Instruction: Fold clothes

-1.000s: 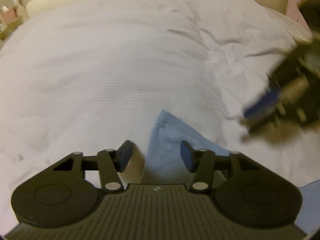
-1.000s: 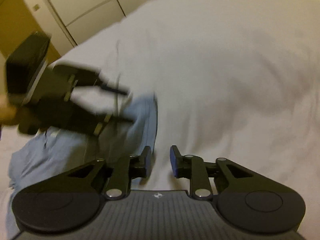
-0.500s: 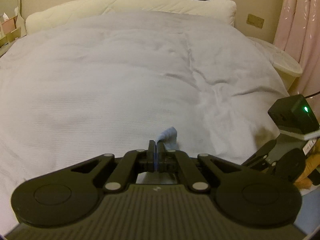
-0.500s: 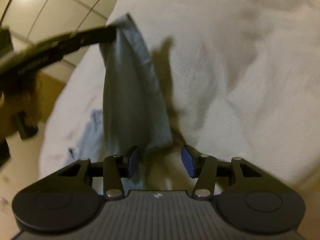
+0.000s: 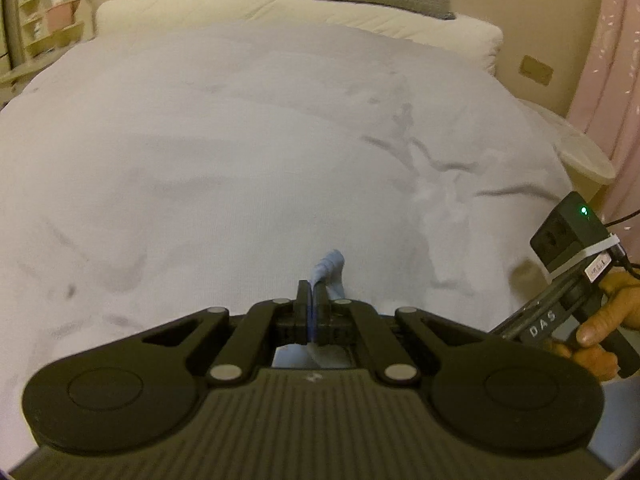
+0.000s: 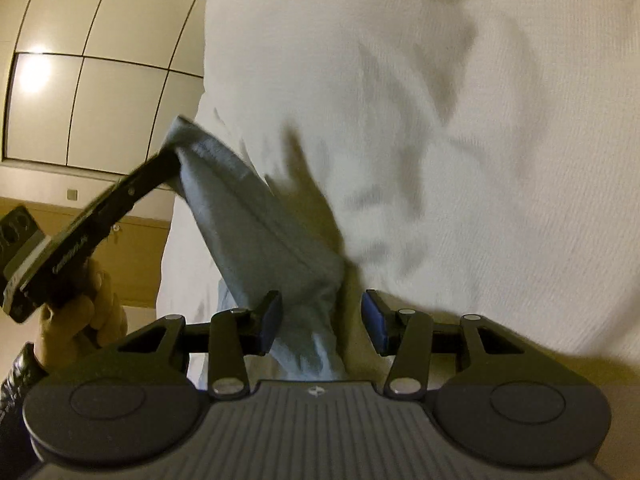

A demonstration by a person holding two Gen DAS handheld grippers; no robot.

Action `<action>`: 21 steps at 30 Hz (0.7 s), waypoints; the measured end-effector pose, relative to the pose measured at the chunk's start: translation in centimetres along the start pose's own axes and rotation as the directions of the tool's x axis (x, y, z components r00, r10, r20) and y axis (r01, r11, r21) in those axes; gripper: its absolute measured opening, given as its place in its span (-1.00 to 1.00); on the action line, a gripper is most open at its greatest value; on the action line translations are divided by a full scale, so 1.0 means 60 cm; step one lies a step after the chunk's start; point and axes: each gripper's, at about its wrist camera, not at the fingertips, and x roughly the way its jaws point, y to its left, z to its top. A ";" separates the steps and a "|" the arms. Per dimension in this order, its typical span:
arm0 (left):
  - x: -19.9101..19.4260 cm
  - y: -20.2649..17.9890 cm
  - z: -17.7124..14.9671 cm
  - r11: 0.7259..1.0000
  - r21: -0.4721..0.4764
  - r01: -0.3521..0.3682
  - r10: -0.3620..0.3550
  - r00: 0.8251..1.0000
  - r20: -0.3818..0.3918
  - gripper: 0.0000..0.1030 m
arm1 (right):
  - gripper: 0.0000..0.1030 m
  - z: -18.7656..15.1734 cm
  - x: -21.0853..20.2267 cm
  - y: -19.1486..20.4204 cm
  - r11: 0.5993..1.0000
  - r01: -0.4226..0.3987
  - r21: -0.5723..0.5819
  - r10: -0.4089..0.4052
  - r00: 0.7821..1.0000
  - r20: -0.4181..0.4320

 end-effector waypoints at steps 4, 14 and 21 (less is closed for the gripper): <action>-0.016 0.017 -0.041 0.999 -0.038 -0.039 0.037 0.999 -0.036 -1.00 | -0.07 -0.004 0.032 0.019 0.997 0.036 -0.067 -0.038 0.999 -0.019; -0.036 0.031 -0.089 0.991 -0.102 -0.082 0.078 0.996 -0.044 -1.00 | -0.88 0.009 0.027 0.050 0.985 0.126 -0.120 -0.124 0.992 0.025; 0.006 0.000 -0.014 0.998 -0.038 -0.054 0.055 0.998 0.032 -1.00 | -0.90 -0.018 -0.073 0.132 0.892 0.330 -0.310 -0.242 0.926 0.290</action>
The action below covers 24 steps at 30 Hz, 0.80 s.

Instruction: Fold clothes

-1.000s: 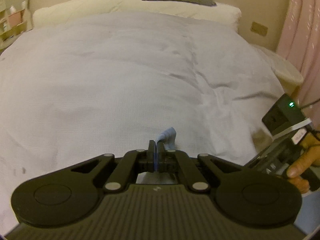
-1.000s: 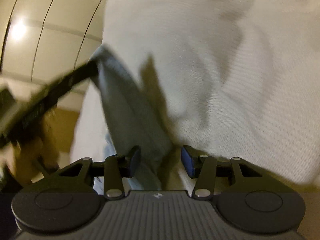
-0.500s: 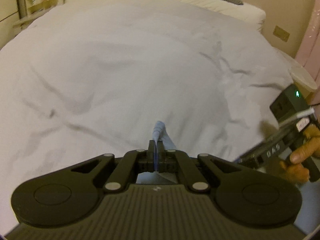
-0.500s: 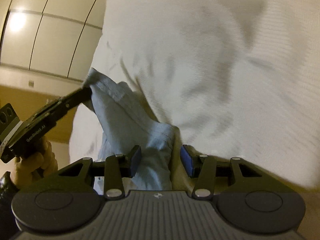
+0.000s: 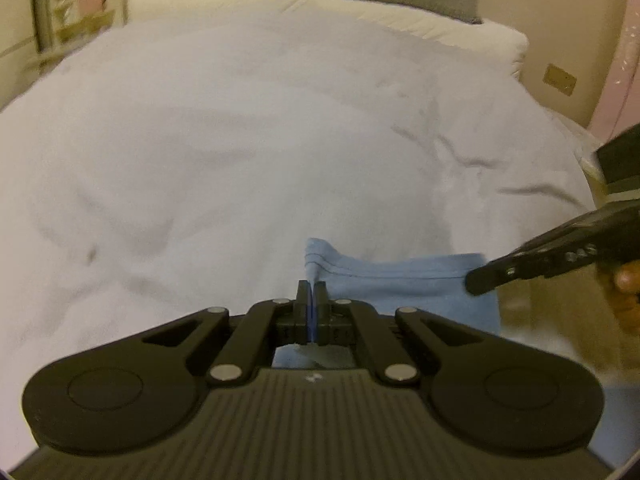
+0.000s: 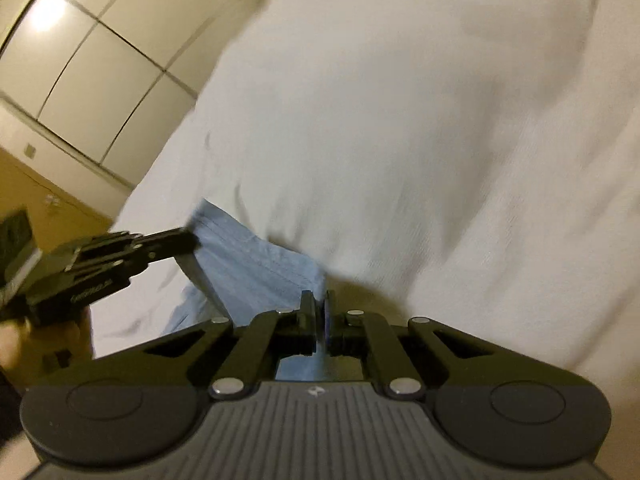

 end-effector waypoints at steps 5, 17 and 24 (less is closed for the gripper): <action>0.052 -0.020 0.059 0.998 -0.068 -0.014 0.016 1.000 0.021 -0.54 | -0.86 -0.011 -0.031 -0.008 0.982 0.171 -0.084 -0.163 0.982 0.097; -0.095 0.045 -0.136 0.904 -0.261 -0.337 0.294 0.936 -0.192 -0.49 | -0.31 -0.033 0.044 0.084 0.953 0.022 -0.301 -0.040 0.998 -0.052; -0.214 0.090 -0.310 0.770 -0.370 -0.519 0.412 0.848 -0.333 -0.49 | -0.32 -0.006 0.113 0.101 0.872 0.103 -0.479 -0.137 0.990 -0.037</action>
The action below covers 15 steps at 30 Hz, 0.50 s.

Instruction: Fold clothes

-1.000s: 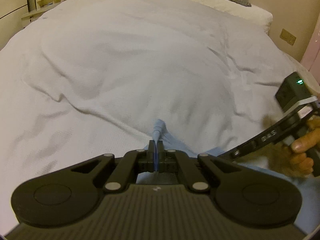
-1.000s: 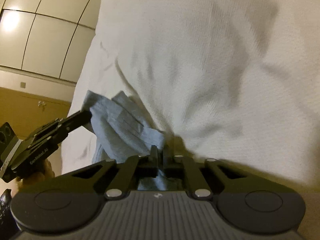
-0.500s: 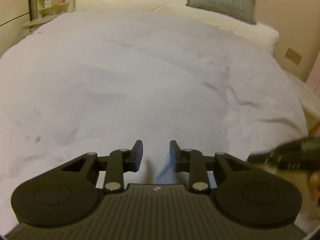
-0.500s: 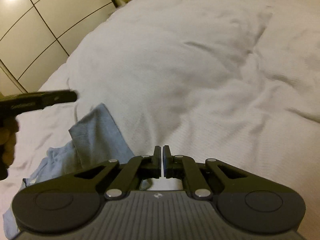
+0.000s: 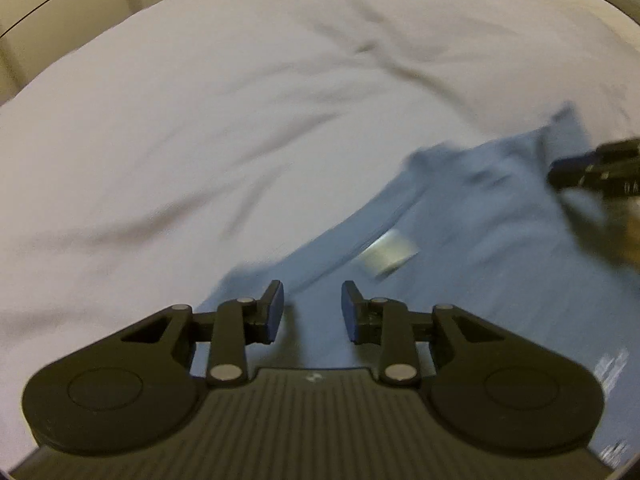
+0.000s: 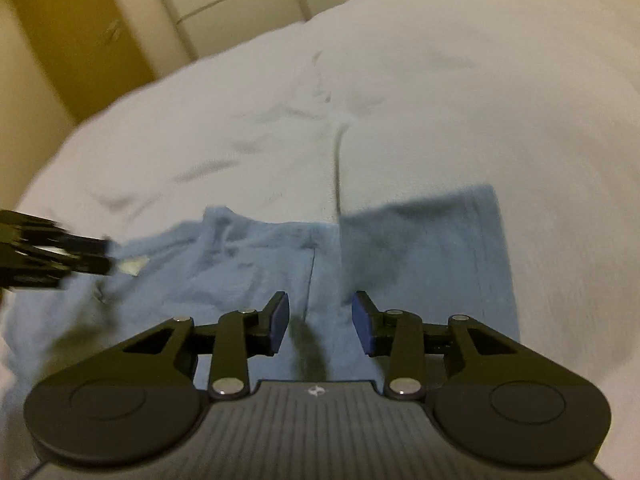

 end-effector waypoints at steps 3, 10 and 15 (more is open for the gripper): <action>-0.019 0.065 -0.047 0.995 -0.081 -0.059 0.058 0.998 -0.009 -0.49 | -0.49 0.016 0.028 0.004 0.996 0.041 -0.081 -0.042 0.999 -0.009; -0.067 0.176 -0.142 0.965 -0.211 -0.157 0.157 0.987 -0.021 -0.37 | -0.39 0.022 0.016 0.046 0.966 0.159 -0.202 -0.156 0.987 0.030; -0.095 0.221 -0.192 0.943 -0.265 -0.203 0.200 0.979 -0.038 -0.36 | -0.10 -0.014 0.029 0.101 0.967 0.079 -0.241 -0.095 0.994 -0.053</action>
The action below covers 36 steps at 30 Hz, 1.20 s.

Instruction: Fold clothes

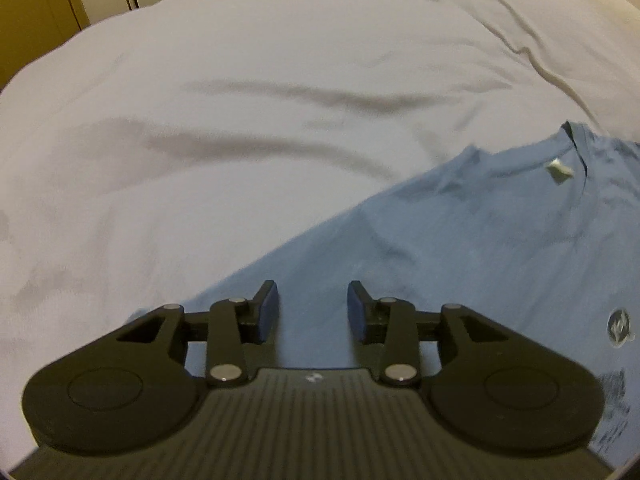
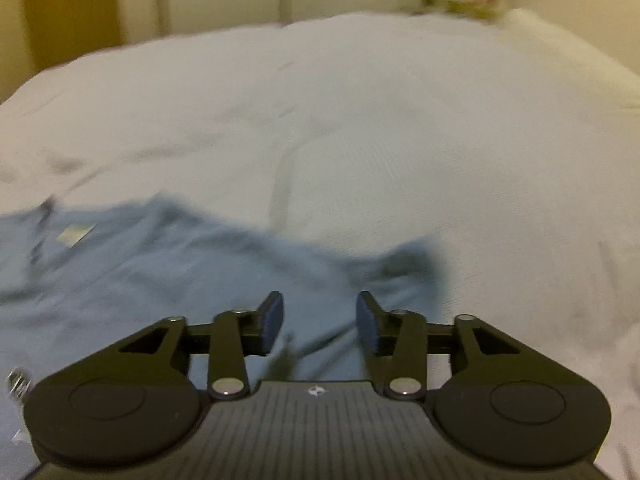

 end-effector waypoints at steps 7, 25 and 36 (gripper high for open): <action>-0.023 0.086 -0.051 0.995 -0.080 -0.066 0.065 0.998 -0.010 -0.30 | -0.22 -0.033 0.007 0.027 0.991 0.129 0.014 -0.128 0.988 -0.092; -0.127 0.047 -0.247 0.998 -0.059 0.038 -0.042 0.997 -0.064 -0.31 | 0.06 -0.189 -0.144 0.198 0.994 -0.097 -0.057 0.083 0.973 -0.214; -0.309 -0.038 -0.332 0.994 -0.104 0.027 -0.032 0.998 -0.050 -0.28 | 0.10 -0.286 -0.273 0.140 0.996 -0.068 -0.055 0.051 0.964 -0.260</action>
